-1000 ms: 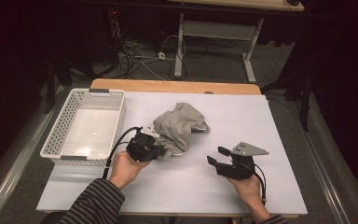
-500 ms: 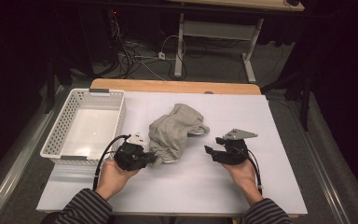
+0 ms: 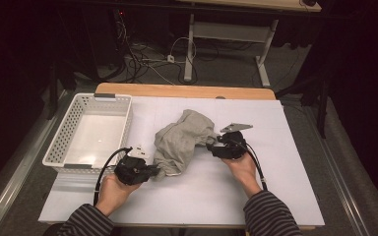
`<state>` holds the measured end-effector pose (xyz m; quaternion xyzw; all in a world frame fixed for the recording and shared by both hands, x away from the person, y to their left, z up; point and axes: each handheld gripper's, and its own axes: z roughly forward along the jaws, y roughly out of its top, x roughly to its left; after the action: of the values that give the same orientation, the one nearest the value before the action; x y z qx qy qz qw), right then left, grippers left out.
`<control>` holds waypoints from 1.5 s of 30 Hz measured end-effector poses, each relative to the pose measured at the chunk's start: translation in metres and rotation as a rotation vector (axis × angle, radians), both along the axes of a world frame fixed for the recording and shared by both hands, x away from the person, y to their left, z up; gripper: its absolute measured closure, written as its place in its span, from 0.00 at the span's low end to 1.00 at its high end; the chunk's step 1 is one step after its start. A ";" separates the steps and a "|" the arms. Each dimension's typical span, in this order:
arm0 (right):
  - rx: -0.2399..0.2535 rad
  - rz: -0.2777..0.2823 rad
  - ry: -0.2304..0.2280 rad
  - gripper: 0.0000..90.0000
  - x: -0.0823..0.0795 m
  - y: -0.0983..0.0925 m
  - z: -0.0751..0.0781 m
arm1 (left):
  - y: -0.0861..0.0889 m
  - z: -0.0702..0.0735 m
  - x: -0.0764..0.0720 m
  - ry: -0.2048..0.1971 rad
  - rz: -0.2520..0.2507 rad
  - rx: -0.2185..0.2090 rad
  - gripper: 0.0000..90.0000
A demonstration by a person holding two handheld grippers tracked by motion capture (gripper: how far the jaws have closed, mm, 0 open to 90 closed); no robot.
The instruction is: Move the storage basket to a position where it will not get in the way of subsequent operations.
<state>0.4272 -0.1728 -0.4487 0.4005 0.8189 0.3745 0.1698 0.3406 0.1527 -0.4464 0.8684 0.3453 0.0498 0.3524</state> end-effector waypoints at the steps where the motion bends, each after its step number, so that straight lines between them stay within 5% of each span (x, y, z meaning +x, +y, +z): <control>1: -0.004 -0.003 0.005 0.50 0.003 0.002 -0.001 | 0.001 0.000 0.001 -0.003 0.005 -0.006 0.89; 6: -0.022 -0.012 0.059 0.57 0.017 0.008 -0.009 | 0.004 0.000 0.002 0.005 0.019 -0.026 0.88; 13: -0.053 0.042 0.094 0.94 0.020 0.014 -0.012 | 0.003 -0.002 0.006 0.025 0.013 -0.068 0.84; 15: -0.061 0.050 0.096 0.96 0.020 0.013 -0.012 | 0.001 -0.002 0.006 0.023 0.011 -0.068 0.81; 18: -0.072 0.060 0.094 0.96 0.016 0.012 -0.011 | -0.004 0.001 0.003 -0.021 0.020 -0.016 0.73; 25: -0.100 0.109 0.073 0.96 -0.007 0.009 0.004 | -0.006 0.007 0.001 -0.045 0.050 -0.055 0.56; 33: -0.105 0.166 0.074 0.96 -0.046 0.004 0.005 | -0.024 0.019 0.000 -0.076 0.019 -0.064 0.48; 39: -0.096 0.189 0.078 0.96 -0.064 0.004 0.005 | -0.042 0.024 0.004 -0.079 -0.010 -0.050 0.46; 45: -0.084 0.244 0.094 0.96 -0.084 0.011 0.003 | -0.062 0.011 0.023 -0.033 0.008 -0.016 0.44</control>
<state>0.3434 -0.1618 -0.4456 0.3076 0.8835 0.3386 0.1010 0.3634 0.0902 -0.4351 0.8633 0.3434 0.0627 0.3645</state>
